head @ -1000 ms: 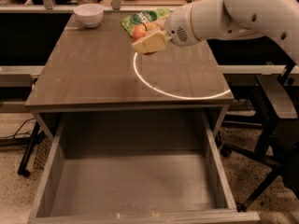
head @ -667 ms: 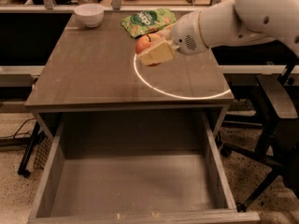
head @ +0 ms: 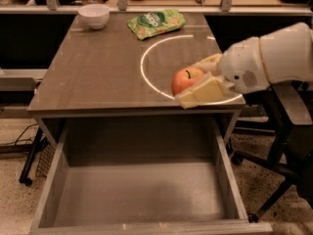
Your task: Place apple into top drawer
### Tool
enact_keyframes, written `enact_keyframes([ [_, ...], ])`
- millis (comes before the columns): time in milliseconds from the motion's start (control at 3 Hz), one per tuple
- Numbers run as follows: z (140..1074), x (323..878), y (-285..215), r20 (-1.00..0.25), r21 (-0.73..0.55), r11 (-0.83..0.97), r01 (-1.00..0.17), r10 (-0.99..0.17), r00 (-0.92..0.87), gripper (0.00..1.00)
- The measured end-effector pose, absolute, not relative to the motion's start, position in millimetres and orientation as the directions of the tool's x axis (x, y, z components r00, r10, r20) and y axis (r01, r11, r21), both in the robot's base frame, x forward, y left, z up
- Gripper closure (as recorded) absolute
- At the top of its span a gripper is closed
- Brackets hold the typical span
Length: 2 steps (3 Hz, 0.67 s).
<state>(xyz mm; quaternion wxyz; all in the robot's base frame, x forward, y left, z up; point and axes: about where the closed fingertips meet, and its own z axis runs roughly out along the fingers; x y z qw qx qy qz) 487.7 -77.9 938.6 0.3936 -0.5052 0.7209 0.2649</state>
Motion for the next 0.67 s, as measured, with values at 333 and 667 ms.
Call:
enact_keyframes([
  [333, 899.5, 452.6, -114.7, -0.798, -0.003, 0.324, -0.946, -0.571, -0.193, 1.0],
  [667, 842.3, 426.9, -151.7, -0.742, 0.0, 0.322, -0.947, -0.635, -0.216, 1.0],
])
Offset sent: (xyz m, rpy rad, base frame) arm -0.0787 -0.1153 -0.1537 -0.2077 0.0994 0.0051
